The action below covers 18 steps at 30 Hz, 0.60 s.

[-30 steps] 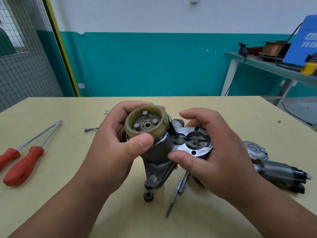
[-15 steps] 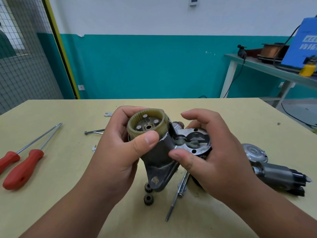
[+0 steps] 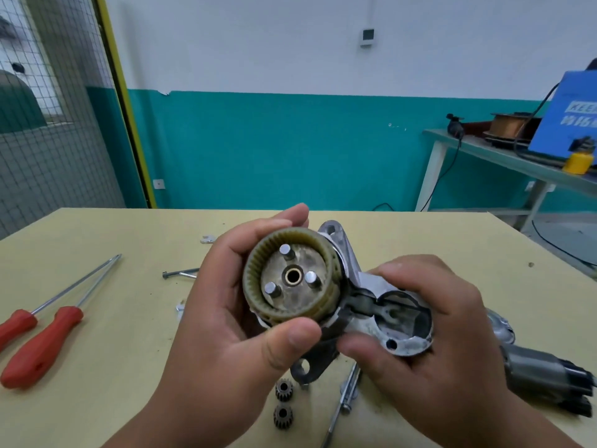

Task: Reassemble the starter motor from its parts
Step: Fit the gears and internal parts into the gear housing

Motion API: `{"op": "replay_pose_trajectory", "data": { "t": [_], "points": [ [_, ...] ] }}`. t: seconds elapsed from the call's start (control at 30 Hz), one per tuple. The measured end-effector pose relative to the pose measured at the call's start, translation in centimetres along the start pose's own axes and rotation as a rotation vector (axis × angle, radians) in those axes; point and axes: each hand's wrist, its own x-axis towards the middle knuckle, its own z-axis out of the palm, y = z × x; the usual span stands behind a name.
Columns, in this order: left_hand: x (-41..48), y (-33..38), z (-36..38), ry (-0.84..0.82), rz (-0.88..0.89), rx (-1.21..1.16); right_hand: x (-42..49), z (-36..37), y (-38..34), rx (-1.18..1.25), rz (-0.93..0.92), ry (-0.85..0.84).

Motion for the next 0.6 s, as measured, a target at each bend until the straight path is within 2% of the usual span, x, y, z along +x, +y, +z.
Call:
{"op": "replay_pose_trajectory", "data": {
  "t": [0.2, 0.6],
  "points": [
    [0.5, 0.3, -0.7, -0.092, -0.030, 0.037, 0.2, -0.1, 0.3, 0.082, 0.057, 0.005],
    [1.1, -0.1, -2.3, -0.280, -0.168, -0.065, 0.0, -0.4, 1.4, 0.118, -0.006, 0.021]
  ]
}}
